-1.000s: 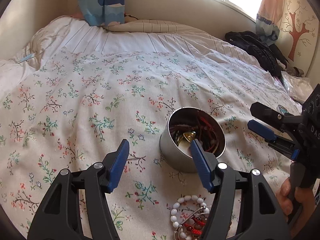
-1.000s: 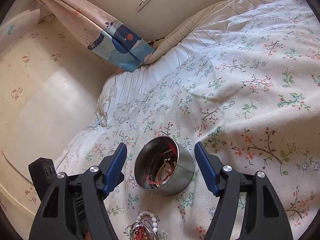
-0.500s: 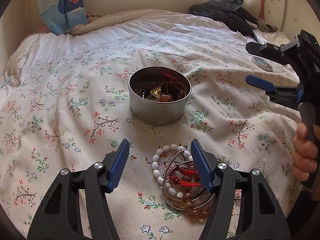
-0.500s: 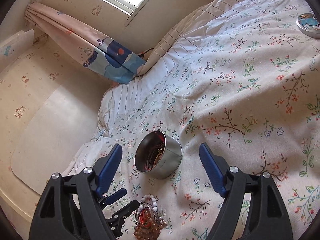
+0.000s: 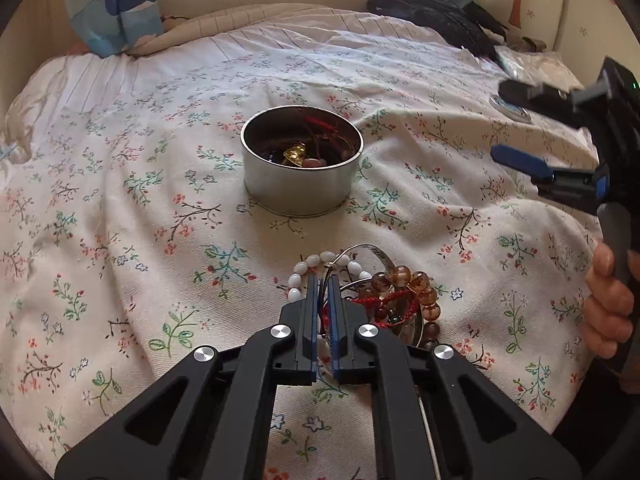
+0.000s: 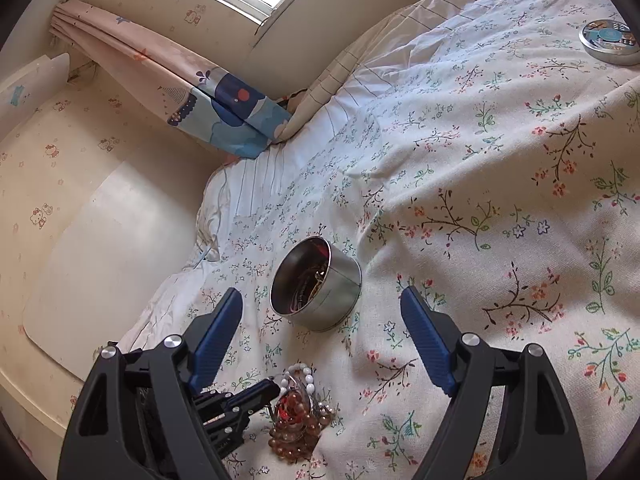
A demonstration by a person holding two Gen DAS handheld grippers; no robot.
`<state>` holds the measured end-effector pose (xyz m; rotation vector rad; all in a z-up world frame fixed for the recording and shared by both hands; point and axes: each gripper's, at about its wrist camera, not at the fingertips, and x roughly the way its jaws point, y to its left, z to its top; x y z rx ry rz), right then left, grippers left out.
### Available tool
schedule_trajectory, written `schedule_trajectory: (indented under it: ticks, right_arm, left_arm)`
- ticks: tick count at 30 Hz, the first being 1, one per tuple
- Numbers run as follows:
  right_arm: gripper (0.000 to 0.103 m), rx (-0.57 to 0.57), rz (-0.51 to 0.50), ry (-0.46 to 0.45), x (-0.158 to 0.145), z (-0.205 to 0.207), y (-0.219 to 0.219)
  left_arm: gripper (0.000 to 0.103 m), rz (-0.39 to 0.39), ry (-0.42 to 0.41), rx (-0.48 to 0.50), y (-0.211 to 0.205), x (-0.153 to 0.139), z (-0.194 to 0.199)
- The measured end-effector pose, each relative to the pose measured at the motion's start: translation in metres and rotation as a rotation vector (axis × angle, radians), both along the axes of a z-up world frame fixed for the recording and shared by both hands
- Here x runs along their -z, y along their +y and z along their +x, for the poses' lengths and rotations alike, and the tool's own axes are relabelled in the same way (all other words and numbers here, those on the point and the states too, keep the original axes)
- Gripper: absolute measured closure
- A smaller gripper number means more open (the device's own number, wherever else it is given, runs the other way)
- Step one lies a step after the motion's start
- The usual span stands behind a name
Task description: Organize jewelry
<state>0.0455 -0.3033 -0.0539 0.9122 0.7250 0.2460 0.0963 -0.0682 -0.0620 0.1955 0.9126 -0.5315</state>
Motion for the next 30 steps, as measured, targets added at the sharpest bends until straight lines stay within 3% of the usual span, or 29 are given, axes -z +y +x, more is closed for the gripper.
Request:
schedule_trajectory:
  ticks: [5, 9, 12, 15, 18, 22, 27, 30]
  right_arm:
    - [0.025, -0.124, -0.11, -0.003, -0.01, -0.004, 0.03]
    - [0.025, -0.28, -0.258, 0.015, -0.014, 0.003, 0.072]
    - [0.025, -0.38, -0.383, 0.033, -0.012, 0.005, 0.105]
    - [0.025, -0.453, -0.479, 0.031, -0.008, 0.004, 0.129]
    - [0.025, -0.48, -0.524, 0.015, -0.008, 0.005, 0.14]
    - [0.025, -0.483, -0.485, -0.102, -0.026, 0.003, 0.144]
    - [0.025, -0.494, -0.413, -0.065, -0.02, 0.018, 0.146]
    - [0.025, -0.547, -0.414, -0.078, -0.021, 0.014, 0.155]
  left_arm:
    - [0.099, -0.205, 0.019, -0.101, 0.035, -0.018, 0.007]
    - [0.099, -0.41, 0.044, -0.147, 0.064, -0.029, 0.009]
    - [0.099, -0.517, 0.081, -0.167, 0.08, -0.029, 0.013]
    - [0.099, -0.57, 0.089, -0.186, 0.089, -0.029, 0.017]
    - [0.099, -0.56, 0.087, -0.198, 0.09, -0.028, 0.018]
    - [0.099, -0.554, 0.086, -0.192, 0.089, -0.028, 0.019]
    - [0.099, -0.465, 0.102, -0.266, 0.093, -0.019, 0.025]
    - [0.099, -0.571, 0.074, -0.295, 0.113, -0.025, 0.024]
